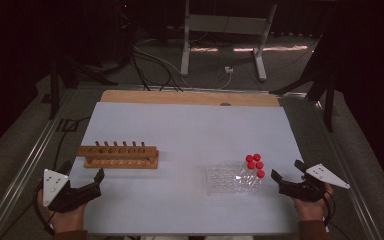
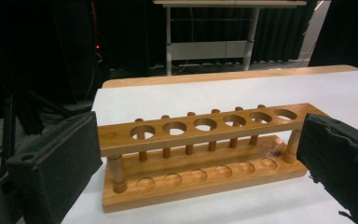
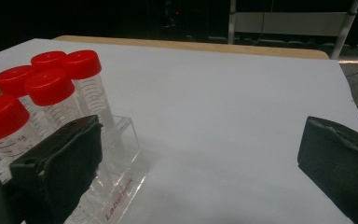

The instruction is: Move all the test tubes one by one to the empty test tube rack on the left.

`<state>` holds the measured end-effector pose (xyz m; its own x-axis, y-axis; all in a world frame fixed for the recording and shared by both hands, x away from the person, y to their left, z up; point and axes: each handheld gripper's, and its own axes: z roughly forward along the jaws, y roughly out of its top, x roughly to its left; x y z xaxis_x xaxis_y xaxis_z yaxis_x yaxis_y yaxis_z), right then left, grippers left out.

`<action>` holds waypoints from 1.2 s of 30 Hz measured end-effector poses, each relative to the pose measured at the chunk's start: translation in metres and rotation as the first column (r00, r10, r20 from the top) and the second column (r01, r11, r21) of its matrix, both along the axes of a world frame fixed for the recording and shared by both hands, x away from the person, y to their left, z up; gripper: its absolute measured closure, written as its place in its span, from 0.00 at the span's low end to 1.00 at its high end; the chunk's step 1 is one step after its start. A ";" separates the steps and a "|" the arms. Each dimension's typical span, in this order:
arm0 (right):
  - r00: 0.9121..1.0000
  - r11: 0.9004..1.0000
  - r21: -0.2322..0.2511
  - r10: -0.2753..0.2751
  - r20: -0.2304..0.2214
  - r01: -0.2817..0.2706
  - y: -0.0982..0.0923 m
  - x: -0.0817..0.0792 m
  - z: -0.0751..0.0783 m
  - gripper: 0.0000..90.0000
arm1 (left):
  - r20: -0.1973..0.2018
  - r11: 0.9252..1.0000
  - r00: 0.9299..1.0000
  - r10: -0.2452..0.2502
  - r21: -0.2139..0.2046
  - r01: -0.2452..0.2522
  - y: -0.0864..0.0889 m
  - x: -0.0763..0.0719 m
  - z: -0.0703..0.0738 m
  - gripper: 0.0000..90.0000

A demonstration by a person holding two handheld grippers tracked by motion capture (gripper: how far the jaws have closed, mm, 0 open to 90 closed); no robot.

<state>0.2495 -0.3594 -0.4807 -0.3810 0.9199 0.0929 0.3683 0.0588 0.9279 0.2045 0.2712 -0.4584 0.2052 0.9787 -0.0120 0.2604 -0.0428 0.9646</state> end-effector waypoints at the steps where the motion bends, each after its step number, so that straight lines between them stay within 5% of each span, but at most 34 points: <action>1: 1.000 1.000 0.000 0.000 0.000 0.000 0.000 0.000 0.000 0.00 | 0.000 1.000 1.000 0.000 0.000 0.000 0.000 0.000 0.000 0.01; 7: 1.000 1.000 0.008 0.018 0.002 -0.018 0.001 -0.001 0.002 0.01 | -0.016 1.000 1.000 0.006 -0.003 -0.007 0.000 0.001 -0.003 0.01; 18: 0.992 0.993 0.036 0.112 0.058 -0.114 0.006 -0.012 0.014 0.20 | -0.037 1.000 0.999 0.002 0.006 -0.001 -0.003 0.001 -0.007 0.01; 24: 0.967 0.970 0.018 0.238 0.090 -0.240 0.018 -0.024 0.019 0.39 | -0.047 1.000 0.999 -0.008 0.004 0.008 -0.005 0.002 -0.009 0.01; 31: 0.940 0.942 -0.040 0.335 0.061 -0.333 0.038 -0.027 0.016 0.58 | -0.051 1.000 0.999 -0.011 0.007 0.011 -0.005 0.002 -0.010 0.01; 36: 0.938 0.935 -0.103 0.345 0.029 -0.340 0.046 -0.026 0.012 0.69 | -0.059 1.000 0.998 -0.016 0.001 0.016 -0.006 0.003 -0.011 0.01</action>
<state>0.2233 -0.3138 -0.4691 -0.6762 0.7366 -0.0138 0.2672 0.2627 0.9271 0.2076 0.2650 -0.4699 0.2202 0.9752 -0.0228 0.3159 -0.0492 0.9475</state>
